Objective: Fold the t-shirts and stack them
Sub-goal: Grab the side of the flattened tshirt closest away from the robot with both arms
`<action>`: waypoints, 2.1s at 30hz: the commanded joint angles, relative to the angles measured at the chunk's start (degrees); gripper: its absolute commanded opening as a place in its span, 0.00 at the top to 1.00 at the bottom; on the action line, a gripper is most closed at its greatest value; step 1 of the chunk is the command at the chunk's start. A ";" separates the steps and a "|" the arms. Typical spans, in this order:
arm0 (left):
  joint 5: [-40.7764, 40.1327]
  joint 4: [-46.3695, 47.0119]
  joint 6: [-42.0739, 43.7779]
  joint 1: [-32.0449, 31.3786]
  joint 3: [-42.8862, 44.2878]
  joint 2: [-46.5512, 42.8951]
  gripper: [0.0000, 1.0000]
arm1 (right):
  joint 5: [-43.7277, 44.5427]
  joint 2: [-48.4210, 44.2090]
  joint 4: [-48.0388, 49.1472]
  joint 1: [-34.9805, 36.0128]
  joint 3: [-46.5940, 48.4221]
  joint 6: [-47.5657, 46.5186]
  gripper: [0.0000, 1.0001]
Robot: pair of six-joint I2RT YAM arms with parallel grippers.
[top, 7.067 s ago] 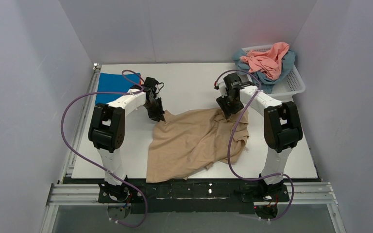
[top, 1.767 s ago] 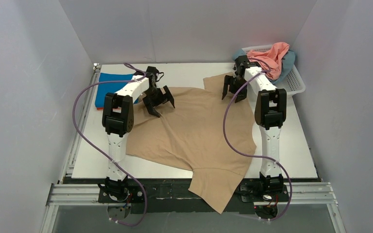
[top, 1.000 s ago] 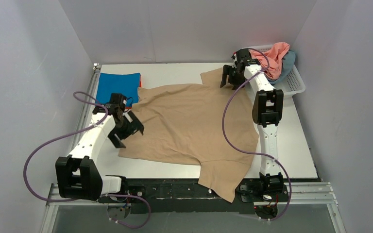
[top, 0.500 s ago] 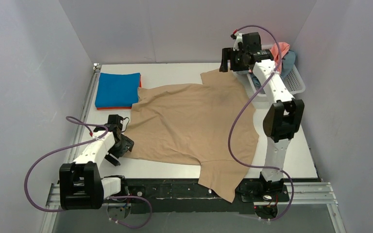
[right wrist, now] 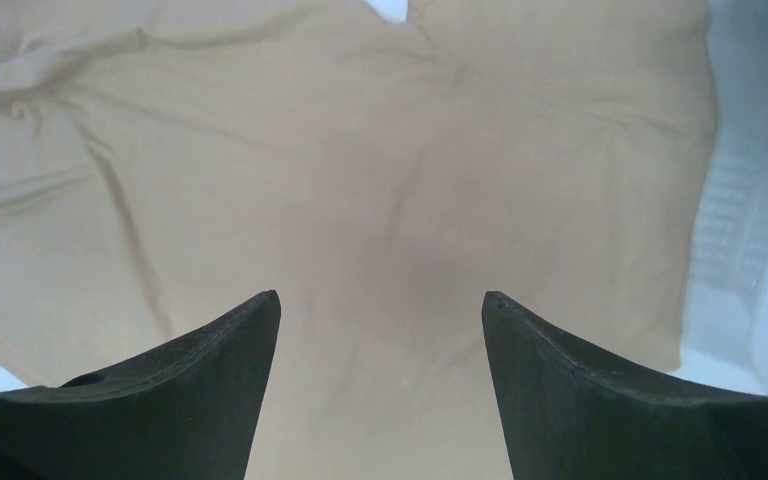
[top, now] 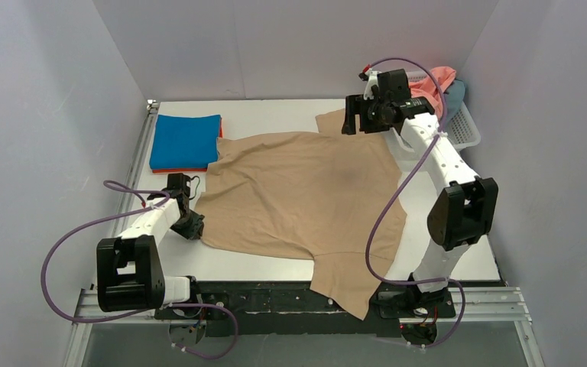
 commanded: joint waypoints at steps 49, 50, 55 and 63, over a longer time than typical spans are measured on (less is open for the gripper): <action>6.31 -6.42 -1.41 0.27 -6.65 -2.04 1.00 | 6.67 0.14 0.46 -2.51 -32.02 16.88 0.25; 6.57 -6.44 -1.47 0.26 -6.70 -2.20 1.00 | 6.96 -1.04 -0.27 -2.31 -32.14 16.12 0.25; 7.44 -6.36 -1.93 0.31 -7.56 -3.35 1.00 | 7.78 -13.15 -4.17 2.48 -38.66 14.26 0.25; 7.08 -8.17 -2.79 0.25 -8.82 -8.10 1.00 | 16.57 -32.40 -17.49 15.98 -51.11 33.89 0.26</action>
